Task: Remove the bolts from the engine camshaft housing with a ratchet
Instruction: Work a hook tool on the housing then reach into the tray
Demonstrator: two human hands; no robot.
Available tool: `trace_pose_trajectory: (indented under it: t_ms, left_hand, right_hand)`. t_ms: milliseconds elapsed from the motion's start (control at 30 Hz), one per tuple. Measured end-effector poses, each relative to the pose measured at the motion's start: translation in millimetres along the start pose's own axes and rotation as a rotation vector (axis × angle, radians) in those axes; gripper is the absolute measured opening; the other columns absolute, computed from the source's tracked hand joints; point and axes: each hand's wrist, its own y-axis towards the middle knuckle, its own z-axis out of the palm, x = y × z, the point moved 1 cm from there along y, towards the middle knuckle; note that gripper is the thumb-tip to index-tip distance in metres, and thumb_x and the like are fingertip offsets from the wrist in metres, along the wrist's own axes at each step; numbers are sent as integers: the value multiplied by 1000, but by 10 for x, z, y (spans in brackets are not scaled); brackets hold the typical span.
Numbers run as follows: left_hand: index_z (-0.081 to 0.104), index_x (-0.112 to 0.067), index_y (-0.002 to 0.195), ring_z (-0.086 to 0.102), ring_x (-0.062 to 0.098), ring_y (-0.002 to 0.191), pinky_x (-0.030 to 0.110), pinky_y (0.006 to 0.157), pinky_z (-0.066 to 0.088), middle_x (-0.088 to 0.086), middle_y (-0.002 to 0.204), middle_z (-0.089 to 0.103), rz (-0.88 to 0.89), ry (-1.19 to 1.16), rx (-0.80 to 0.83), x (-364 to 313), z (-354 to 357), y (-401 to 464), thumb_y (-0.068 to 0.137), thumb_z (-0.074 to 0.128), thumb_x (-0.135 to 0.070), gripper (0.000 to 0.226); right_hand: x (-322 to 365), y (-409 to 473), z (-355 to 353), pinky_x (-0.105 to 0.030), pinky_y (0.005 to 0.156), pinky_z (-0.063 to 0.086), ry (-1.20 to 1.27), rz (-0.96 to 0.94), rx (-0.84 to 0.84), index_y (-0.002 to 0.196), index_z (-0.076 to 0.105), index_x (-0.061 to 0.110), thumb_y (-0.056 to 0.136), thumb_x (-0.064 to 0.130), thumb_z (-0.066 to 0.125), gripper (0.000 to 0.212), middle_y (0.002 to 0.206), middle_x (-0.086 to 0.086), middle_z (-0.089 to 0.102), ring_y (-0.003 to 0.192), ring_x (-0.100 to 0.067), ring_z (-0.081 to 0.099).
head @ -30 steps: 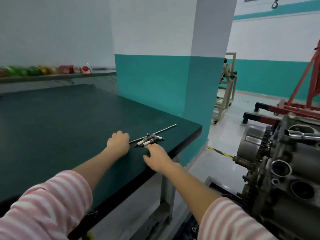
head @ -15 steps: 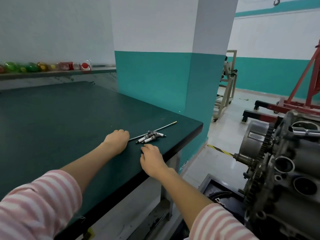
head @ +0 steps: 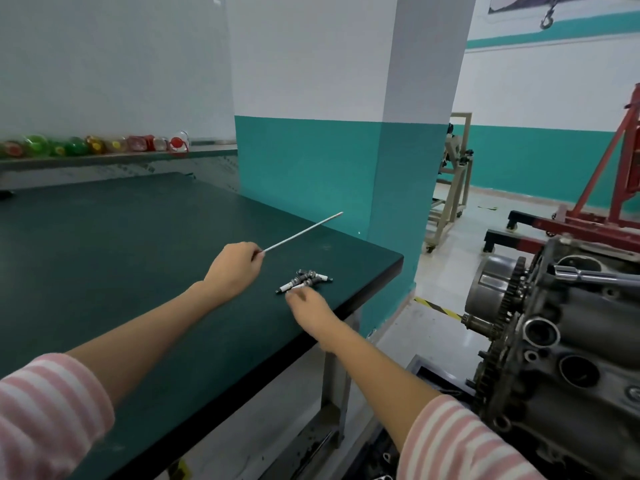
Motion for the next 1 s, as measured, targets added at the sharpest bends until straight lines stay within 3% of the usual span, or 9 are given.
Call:
trace_pose_trajectory:
  t_ms: [67, 133, 233, 333, 400, 500, 600, 800, 1000]
  left_hand:
    - [67, 0, 97, 57, 28, 73, 32, 63, 41, 14, 84, 67, 58, -43, -38, -177, -154, -31, 96, 47, -17, 26]
    - [68, -2, 93, 53, 24, 66, 30, 59, 37, 11, 77, 66, 113, -80, -89, -394, -347, -51, 95, 48, -17, 25]
    - [69, -2, 92, 54, 26, 69, 30, 61, 34, 12, 77, 66, 189, -131, -141, -738, -655, -84, 94, 48, -16, 25]
    - [69, -4, 92, 54, 25, 71, 24, 59, 29, 12, 79, 66, 231, -178, -148, -1045, -893, -190, 94, 49, -16, 24]
    - [69, -7, 89, 52, 22, 67, 23, 57, 28, 6, 74, 61, 272, -187, -124, -1234, -985, -303, 93, 49, -17, 23]
    - [64, -14, 81, 46, 14, 54, 25, 51, 26, -4, 61, 52, 340, -213, -94, -1459, -1090, -470, 94, 50, -24, 22]
    - [46, -13, 59, 38, 11, 49, 20, 43, 25, -3, 52, 42, 345, -262, -113, -1668, -1188, -608, 93, 51, -37, 42]
    - [39, -12, 53, 37, 20, 49, 30, 47, 27, 1, 49, 41, 535, -241, -187, -2144, -1211, -929, 91, 52, -42, 50]
    - [28, -22, 55, 40, 25, 50, 30, 48, 28, -4, 49, 39, 788, -116, -226, -2568, -1122, -1294, 91, 48, -46, 48]
  right_hand:
    - [187, -72, -66, -32, 83, 47, 301, 72, -51, 108, 55, -1, 97, 21, 38, 30, 110, -24, 56, 97, -28, 58]
    - [435, -143, -193, -40, 99, 43, 538, 92, -95, 118, 47, -3, 100, 23, 36, 33, 123, -27, 54, 114, -34, 54]
    - [880, -327, -492, -35, 96, 44, 744, 26, -171, 130, 38, 2, 101, 27, 36, 38, 127, -20, 54, 117, -29, 54]
    - [1310, -578, -839, -32, 91, 45, 1121, -26, -165, 138, 28, 3, 99, 33, 39, 50, 118, -18, 57, 114, -27, 56]
    - [1579, -765, -1031, -33, 90, 43, 1280, -65, -142, 130, 36, 2, 99, 38, 37, 48, 102, -14, 60, 100, -25, 60]
    - [1796, -1019, -1253, -24, 62, 43, 1392, -33, -229, 77, 44, 7, 100, 39, 31, 42, 51, -4, 41, 50, -13, 42]
    - [1885, -1248, -1390, -19, 36, 19, 1369, -66, -344, 60, 27, 14, 101, 35, 23, 46, 30, 3, 18, 26, -10, 17]
    - [1770, -1718, -1725, -17, 35, 11, 1296, -11, -532, 61, 21, 19, 100, 23, 20, 39, 30, 3, 10, 24, -11, 8]
    - [1415, -2288, -2079, -17, 33, 9, 1349, -9, -473, 58, 18, 22, 101, 33, 15, 45, 32, 0, 11, 23, -11, 10]
